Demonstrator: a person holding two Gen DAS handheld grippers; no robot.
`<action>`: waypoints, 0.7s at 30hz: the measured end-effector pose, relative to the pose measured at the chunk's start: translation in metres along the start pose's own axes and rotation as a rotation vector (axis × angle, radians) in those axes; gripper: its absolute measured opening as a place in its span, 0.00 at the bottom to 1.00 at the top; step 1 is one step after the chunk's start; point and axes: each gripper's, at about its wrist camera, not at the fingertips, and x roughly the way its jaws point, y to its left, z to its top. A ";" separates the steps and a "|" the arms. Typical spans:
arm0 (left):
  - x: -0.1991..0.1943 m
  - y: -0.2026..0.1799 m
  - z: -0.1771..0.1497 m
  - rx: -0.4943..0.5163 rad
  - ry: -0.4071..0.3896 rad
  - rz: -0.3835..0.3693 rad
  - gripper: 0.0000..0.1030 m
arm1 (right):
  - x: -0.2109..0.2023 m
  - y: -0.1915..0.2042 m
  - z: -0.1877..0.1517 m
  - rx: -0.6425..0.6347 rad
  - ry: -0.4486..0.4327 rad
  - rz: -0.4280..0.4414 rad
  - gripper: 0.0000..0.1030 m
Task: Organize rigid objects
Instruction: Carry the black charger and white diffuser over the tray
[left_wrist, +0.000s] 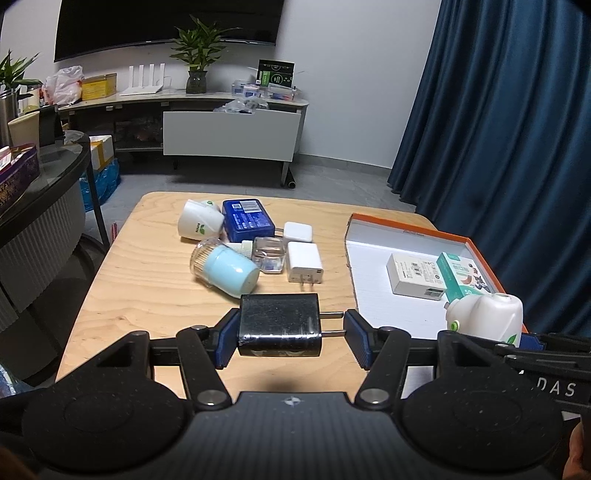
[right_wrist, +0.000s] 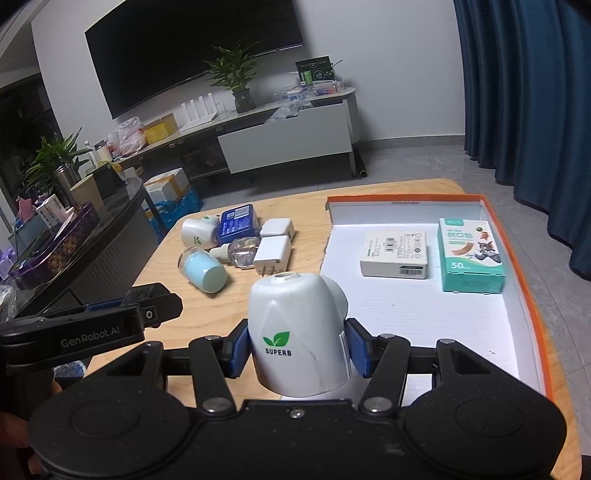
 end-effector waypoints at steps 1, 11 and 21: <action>0.000 -0.001 0.000 0.001 0.001 -0.002 0.59 | -0.001 -0.001 0.001 0.004 -0.002 -0.002 0.64; 0.002 -0.015 0.002 0.029 0.006 -0.025 0.59 | -0.009 -0.012 0.003 0.023 -0.024 -0.023 0.64; 0.005 -0.032 0.001 0.058 0.012 -0.054 0.59 | -0.015 -0.024 0.004 0.044 -0.040 -0.046 0.64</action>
